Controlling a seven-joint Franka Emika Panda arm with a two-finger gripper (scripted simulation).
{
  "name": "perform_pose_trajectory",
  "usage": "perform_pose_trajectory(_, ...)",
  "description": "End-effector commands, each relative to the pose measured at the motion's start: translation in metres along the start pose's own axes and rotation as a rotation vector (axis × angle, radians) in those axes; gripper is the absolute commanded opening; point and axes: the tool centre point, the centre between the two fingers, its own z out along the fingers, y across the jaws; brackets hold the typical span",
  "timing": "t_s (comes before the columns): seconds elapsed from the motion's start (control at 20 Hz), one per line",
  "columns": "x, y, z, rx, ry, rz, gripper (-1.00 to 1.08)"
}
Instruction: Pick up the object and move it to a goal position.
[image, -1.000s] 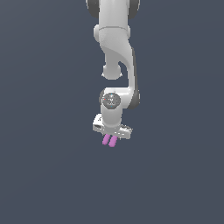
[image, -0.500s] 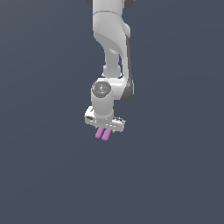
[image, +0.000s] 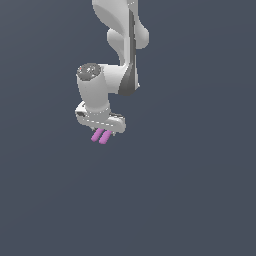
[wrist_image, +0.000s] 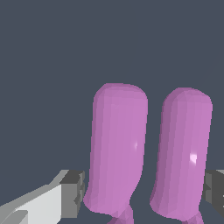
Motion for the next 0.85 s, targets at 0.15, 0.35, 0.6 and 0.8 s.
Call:
perform_pose_trajectory(0.15,-0.010,0.041,-0.040,0.001,0.000,-0.001,-1.00)
perform_pose_trajectory(0.35,-0.014,0.063,-0.062,0.001,0.000,-0.001,-1.00)
perform_pose_trajectory(0.6,-0.017,0.079,-0.077,0.000,-0.001,-0.001,-1.00)
perform_pose_trajectory(0.8,-0.016,0.082,-0.080,-0.001,-0.001,-0.001,-1.00)
